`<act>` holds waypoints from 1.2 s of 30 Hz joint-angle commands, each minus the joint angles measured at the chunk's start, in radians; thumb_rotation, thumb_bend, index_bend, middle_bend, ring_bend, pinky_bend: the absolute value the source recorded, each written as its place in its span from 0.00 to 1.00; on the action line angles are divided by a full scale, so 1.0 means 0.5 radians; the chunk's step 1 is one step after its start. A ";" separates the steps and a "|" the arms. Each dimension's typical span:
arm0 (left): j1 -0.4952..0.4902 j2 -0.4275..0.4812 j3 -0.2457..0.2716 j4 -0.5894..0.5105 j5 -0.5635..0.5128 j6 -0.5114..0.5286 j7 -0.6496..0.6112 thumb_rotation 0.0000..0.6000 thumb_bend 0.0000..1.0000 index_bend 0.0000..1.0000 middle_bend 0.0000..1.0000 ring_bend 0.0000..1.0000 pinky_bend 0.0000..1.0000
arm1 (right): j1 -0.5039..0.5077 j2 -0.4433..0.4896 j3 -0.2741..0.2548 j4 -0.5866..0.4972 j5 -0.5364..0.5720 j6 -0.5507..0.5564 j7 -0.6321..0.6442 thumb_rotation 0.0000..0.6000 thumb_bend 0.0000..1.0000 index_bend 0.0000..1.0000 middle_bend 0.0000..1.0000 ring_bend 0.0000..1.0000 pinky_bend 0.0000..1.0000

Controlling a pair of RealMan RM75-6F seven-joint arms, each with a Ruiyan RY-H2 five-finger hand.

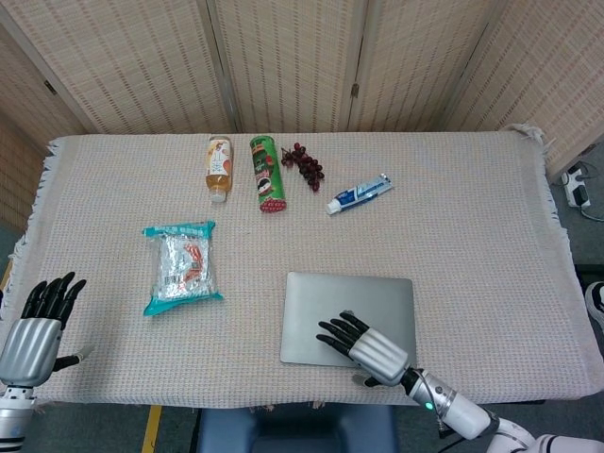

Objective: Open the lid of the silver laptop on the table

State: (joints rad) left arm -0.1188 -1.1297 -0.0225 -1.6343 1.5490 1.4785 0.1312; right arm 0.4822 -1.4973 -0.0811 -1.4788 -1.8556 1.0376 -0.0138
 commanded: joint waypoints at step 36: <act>-0.016 -0.051 0.016 0.092 -0.018 -0.053 -0.079 1.00 0.19 0.09 0.05 0.04 0.00 | 0.152 -0.169 0.030 0.156 0.306 -0.099 -0.180 1.00 0.37 0.00 0.00 0.00 0.00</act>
State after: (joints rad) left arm -0.1256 -1.1532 -0.0155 -1.5896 1.5379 1.4527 0.0908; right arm 0.5574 -1.5809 -0.0667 -1.4010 -1.7041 0.9886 -0.1023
